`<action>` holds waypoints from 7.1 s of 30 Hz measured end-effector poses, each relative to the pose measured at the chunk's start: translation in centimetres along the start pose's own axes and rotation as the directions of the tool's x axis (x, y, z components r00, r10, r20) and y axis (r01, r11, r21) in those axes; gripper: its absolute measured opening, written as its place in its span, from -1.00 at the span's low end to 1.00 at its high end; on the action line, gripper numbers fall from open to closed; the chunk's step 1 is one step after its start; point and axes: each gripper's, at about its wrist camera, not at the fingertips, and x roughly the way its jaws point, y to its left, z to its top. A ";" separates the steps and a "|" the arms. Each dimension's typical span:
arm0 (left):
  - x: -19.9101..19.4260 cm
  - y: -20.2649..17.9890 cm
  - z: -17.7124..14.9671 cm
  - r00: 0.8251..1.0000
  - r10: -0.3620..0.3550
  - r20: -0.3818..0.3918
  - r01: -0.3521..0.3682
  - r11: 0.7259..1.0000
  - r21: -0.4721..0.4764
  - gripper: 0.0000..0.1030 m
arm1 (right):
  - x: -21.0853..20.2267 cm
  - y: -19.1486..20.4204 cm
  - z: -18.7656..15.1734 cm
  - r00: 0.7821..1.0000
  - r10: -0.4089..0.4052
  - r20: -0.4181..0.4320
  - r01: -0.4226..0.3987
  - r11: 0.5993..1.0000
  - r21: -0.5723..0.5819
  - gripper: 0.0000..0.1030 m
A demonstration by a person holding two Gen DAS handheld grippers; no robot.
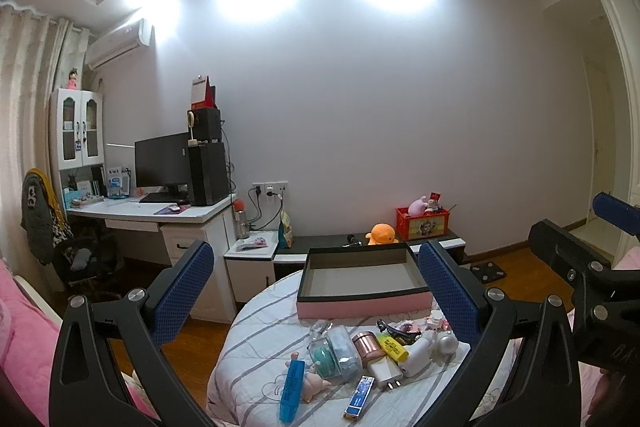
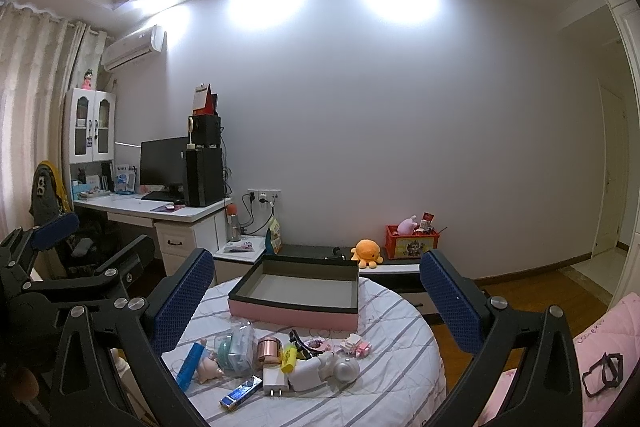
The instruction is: Organize rigid objects
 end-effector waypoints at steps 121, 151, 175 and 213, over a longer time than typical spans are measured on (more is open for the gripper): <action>18.8 0.9 -19.3 0.816 -0.320 -0.481 0.285 0.947 -0.148 -0.72 | 22.6 -5.7 -19.4 0.801 0.182 -0.570 -0.155 0.983 0.096 -0.12; 27.1 -2.6 -9.1 0.846 -0.374 -0.380 0.375 0.924 -0.075 -0.72 | 26.9 -5.6 -11.1 0.891 0.173 -0.420 -0.171 0.984 0.042 -0.12; 43.7 -3.0 -12.6 0.744 -0.268 -0.613 0.264 0.959 -0.099 0.18 | 40.4 -4.0 -14.1 0.792 0.239 -0.562 -0.208 0.971 0.120 -0.07; 17.0 5.6 -15.9 0.890 -0.162 -0.426 0.138 0.987 -0.086 0.99 | 16.3 -2.4 -13.3 0.916 0.082 -0.392 -0.070 0.997 0.044 0.62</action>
